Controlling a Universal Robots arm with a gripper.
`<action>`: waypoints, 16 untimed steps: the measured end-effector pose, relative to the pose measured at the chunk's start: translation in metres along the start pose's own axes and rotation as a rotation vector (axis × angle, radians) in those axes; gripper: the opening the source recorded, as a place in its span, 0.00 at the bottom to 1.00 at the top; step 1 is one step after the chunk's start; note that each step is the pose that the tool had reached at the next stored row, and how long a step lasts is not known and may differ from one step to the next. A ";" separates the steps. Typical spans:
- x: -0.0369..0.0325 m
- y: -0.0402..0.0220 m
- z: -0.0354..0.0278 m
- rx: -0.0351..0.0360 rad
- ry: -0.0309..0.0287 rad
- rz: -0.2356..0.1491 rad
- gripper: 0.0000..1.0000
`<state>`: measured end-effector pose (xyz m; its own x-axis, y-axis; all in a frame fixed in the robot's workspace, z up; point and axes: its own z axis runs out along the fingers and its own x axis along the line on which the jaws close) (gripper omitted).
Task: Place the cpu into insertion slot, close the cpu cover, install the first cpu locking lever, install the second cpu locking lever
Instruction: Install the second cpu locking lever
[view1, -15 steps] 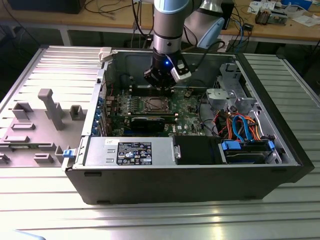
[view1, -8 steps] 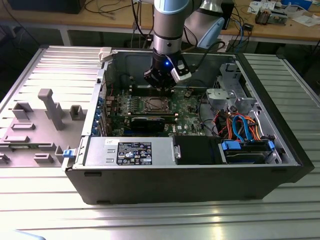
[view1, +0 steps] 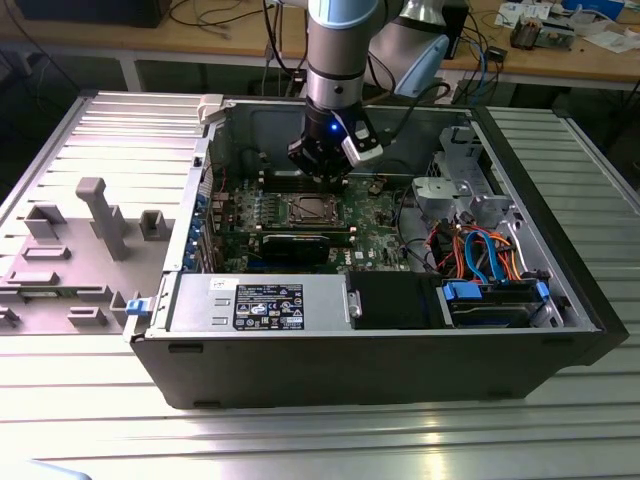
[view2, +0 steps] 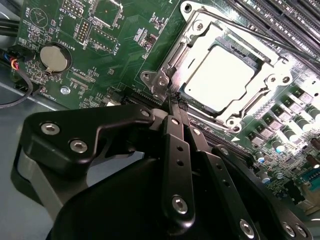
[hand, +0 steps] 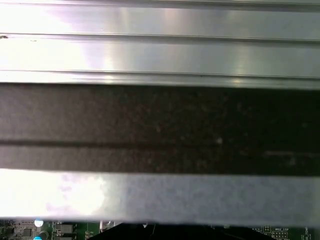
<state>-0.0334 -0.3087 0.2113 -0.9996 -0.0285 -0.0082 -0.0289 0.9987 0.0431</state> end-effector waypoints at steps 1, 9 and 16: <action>0.0000 -0.0004 0.0000 0.0000 0.0001 0.000 0.11; 0.0002 -0.0051 -0.0028 0.0021 0.0002 0.000 0.11; 0.0002 -0.0094 -0.0123 0.0050 0.0002 0.000 0.11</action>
<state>-0.0334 -0.3186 0.2231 -0.9996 -0.0284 -0.0080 -0.0287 0.9989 0.0382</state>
